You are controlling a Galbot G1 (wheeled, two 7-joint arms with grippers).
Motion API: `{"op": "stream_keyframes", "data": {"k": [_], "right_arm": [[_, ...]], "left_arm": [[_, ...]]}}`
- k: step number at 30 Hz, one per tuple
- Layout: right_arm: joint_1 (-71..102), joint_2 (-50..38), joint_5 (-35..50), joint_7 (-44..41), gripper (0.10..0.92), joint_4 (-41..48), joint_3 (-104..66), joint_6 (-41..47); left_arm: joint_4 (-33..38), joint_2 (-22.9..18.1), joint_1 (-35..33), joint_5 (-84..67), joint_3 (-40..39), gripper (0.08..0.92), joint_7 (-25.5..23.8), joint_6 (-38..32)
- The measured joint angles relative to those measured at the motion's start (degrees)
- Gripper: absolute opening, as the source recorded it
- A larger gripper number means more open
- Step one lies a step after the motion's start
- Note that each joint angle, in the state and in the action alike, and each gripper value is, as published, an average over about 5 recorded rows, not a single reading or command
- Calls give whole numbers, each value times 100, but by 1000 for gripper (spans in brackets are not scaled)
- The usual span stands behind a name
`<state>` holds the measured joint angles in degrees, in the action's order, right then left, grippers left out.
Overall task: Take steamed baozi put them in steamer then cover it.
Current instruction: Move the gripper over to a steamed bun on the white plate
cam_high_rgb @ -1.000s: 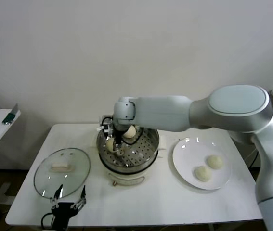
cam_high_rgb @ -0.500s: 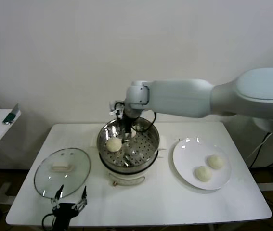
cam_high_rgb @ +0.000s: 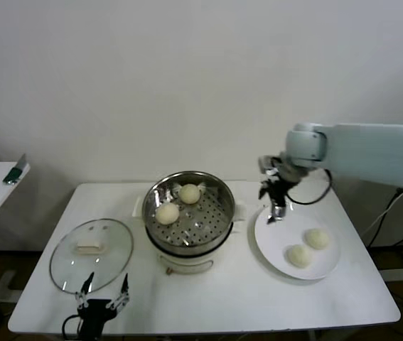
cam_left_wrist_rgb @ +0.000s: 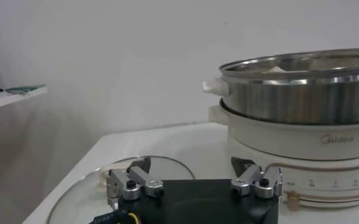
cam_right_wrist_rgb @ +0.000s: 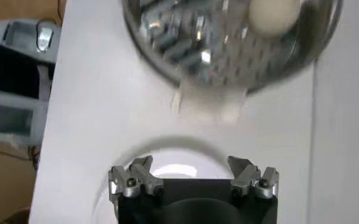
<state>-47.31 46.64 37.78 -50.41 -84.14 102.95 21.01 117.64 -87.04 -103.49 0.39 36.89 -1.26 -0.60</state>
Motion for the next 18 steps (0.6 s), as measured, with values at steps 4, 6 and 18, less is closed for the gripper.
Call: {"op": "stream_keyframes", "data": {"k": [4, 6, 18], "right_arm": [[384, -372, -374, 2, 823, -13, -139, 25], [589, -519, -543, 10, 823, -2, -235, 39], [1791, -886, -1325, 140, 823, 313, -1005, 126]], "left_arm": [[5, 0, -11, 5, 7, 823, 0, 2], [6, -1, -17, 6, 7, 823, 0, 2], [-31, -42, -3, 65, -52, 823, 1, 1]]}}
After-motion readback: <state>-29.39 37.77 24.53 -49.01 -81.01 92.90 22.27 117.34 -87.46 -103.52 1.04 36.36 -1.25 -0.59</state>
